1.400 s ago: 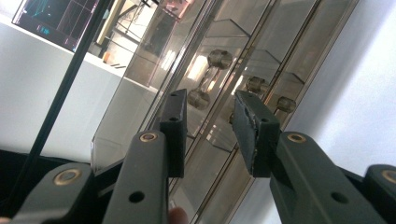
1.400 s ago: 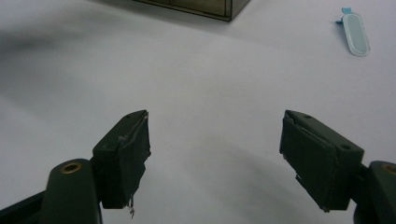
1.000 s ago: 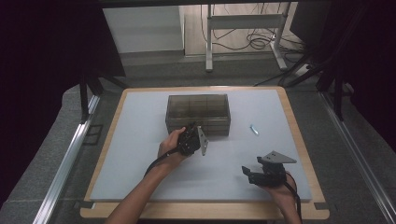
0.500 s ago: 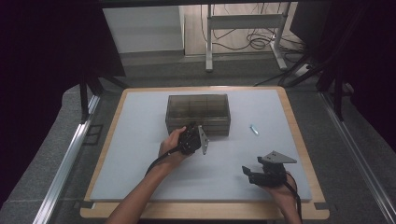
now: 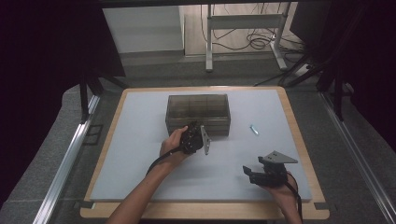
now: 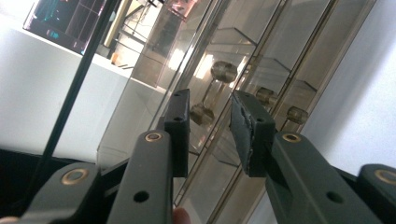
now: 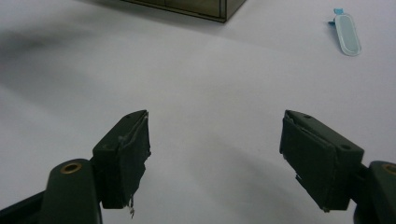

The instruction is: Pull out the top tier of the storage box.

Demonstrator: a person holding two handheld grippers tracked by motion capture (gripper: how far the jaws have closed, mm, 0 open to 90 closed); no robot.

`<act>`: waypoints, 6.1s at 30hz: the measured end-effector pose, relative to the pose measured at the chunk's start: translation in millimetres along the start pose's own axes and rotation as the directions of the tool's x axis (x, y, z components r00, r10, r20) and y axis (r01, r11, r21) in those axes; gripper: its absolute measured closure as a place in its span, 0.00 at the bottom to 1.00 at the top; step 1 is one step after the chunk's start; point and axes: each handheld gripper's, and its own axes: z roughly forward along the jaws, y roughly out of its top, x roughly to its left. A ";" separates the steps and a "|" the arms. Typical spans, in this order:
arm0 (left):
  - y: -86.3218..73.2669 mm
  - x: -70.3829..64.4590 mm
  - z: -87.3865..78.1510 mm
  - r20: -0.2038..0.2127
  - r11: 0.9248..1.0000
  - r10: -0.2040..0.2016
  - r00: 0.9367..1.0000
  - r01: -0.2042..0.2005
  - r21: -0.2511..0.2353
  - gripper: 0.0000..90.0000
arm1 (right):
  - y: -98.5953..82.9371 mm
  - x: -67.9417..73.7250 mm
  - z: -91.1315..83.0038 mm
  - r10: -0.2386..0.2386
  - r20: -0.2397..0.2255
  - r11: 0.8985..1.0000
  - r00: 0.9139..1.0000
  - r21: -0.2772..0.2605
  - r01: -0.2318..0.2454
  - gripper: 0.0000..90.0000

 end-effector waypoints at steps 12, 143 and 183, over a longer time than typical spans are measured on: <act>-1.2 -2.8 0.2 -0.035 1.000 0.022 0.999 -0.021 0.016 0.87 | 0.1 -1.1 -1.3 0.002 0.002 1.000 1.000 -0.003 -0.002 0.26; -6.7 -29.6 -12.5 -0.191 0.982 0.187 0.964 -0.187 0.022 0.91 | -0.5 -4.4 -3.2 0.011 0.013 1.000 1.000 -0.008 -0.011 0.26; -12.2 -27.9 -32.9 -0.096 0.994 0.098 0.991 -0.102 -0.037 0.61 | -0.2 -3.5 -2.9 0.009 0.013 1.000 1.000 -0.010 -0.009 0.26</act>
